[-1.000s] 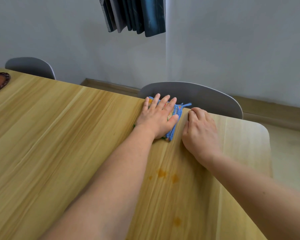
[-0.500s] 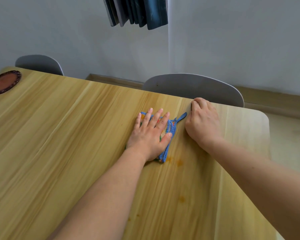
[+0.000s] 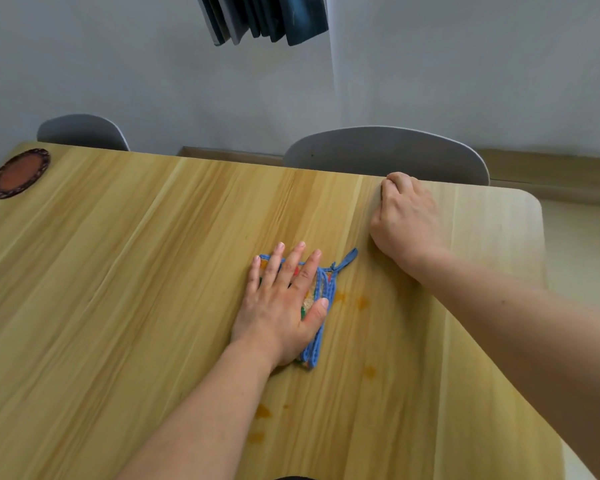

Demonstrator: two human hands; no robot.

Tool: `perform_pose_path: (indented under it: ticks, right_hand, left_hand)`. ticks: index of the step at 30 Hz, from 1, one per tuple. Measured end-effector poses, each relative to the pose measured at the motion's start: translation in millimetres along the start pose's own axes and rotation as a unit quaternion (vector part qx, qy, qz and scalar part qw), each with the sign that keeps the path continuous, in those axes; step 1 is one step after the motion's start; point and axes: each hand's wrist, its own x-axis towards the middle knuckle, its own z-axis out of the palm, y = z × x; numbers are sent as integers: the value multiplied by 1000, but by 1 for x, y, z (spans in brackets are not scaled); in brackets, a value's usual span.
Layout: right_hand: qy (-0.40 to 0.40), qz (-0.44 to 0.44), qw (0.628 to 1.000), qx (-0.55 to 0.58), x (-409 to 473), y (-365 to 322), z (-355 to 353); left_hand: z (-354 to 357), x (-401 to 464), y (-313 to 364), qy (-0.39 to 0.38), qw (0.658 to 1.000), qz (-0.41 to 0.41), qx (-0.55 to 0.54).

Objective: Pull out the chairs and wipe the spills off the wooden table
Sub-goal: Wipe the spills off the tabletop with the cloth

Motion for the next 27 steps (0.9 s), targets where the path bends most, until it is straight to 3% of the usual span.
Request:
perform_pose_path:
  ticks: [12, 17, 22, 27]
  right_hand:
    - [-25, -28, 999, -27, -5, -6, -11]
    - [-70, -18, 997, -32, -17, -26, -40]
    - [-214, -21, 971, -107, -68, -37, -74]
    - [-368, 11, 903, -222, -109, -46, -92]
  left_hand:
    - [-2, 0, 1, -4, 1000, -5, -12]
    - [-3, 1, 1, -14, 1000, -9, -4]
    - [-4, 0, 1, -16, 1000, -10, -6]
    - [-6, -2, 3, -19, 1000, -13, -10]
